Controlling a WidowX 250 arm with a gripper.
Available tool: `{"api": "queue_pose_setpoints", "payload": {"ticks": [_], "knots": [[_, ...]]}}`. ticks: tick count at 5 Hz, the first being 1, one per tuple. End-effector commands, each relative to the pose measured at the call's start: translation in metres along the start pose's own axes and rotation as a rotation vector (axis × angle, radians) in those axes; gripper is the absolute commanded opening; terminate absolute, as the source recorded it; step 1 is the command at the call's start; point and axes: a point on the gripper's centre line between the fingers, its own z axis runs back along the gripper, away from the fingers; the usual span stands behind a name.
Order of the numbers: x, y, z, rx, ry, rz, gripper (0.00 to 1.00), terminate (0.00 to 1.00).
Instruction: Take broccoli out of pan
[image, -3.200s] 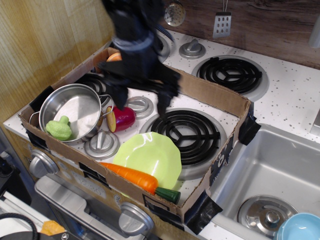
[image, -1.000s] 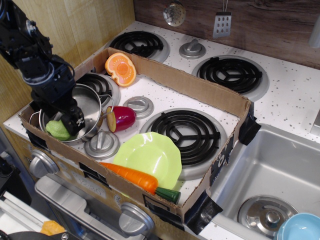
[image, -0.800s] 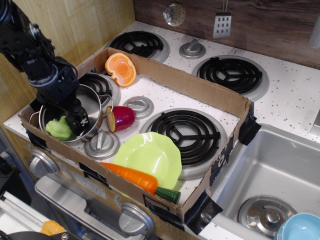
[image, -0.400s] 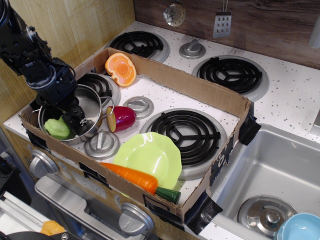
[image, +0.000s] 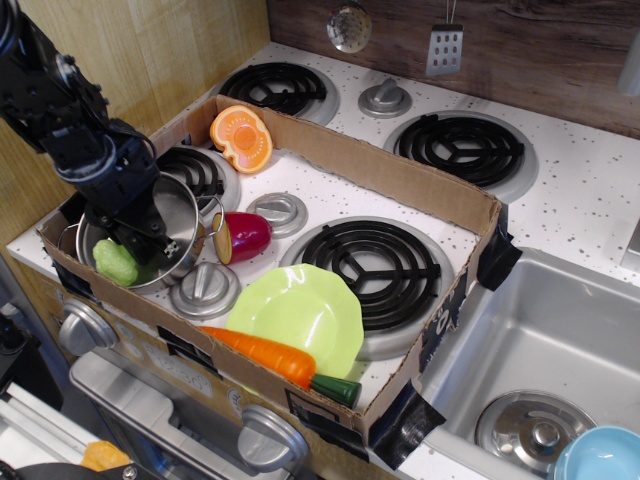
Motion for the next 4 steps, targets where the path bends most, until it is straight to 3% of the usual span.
{"api": "queue_pose_setpoints", "payload": {"ticks": [1,2,3,4], "knots": [[0.041,0.003,0.054,0.096,0.025,0.006,0.00,0.00],[0.050,-0.003,0.079,0.141,0.073,0.017,0.00,0.00],[0.069,-0.018,0.102,0.115,0.086,0.101,0.00,0.00],[0.093,-0.039,0.103,0.108,0.058,0.144,0.00,0.00]]}}
